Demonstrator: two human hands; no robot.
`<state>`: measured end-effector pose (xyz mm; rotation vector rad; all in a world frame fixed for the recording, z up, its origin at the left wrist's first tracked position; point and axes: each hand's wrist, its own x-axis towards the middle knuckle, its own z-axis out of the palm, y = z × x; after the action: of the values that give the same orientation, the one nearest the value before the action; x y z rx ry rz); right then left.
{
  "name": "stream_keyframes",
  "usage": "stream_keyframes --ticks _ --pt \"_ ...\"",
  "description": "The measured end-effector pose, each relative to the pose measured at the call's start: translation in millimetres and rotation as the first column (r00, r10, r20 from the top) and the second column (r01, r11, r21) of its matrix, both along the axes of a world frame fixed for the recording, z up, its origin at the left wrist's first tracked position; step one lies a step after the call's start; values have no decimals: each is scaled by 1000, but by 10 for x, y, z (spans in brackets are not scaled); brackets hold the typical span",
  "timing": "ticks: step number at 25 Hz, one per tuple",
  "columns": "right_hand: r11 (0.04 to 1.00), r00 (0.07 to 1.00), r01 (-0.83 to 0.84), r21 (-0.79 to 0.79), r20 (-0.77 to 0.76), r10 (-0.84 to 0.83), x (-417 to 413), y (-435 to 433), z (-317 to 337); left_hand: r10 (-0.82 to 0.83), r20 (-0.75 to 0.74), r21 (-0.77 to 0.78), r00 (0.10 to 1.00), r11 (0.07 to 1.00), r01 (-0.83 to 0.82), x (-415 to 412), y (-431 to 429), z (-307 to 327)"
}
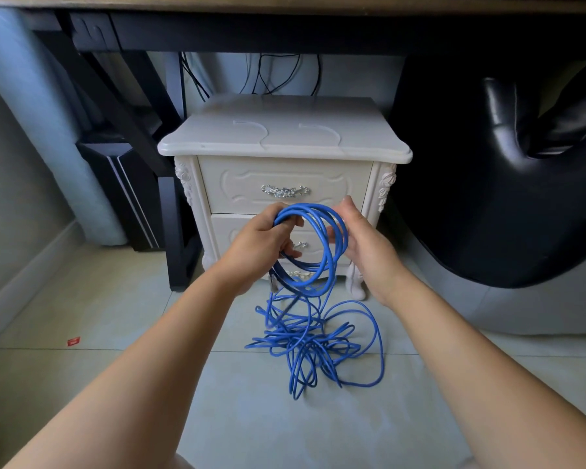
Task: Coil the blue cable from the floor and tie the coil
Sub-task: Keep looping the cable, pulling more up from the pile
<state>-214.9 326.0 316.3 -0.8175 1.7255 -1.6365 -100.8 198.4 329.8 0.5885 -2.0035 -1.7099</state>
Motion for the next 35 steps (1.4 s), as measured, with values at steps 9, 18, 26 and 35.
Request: stream_keyframes --ticks 9,18,26,35 --pt "995 998 46 93 48 -51 148 26 34 200 39 -18 979 980 -199 -103 44 -46" --pt "994 987 78 -82 146 -65 64 35 135 -159 -33 484 987 861 155 27 35 28" --pt "976 965 0 217 -255 57 31 -1 136 -37 200 -462 979 878 127 -41 123 14" --pt "973 865 -63 -222 475 165 91 10 108 268 64 -2 961 963 -268 -174 10 -57"
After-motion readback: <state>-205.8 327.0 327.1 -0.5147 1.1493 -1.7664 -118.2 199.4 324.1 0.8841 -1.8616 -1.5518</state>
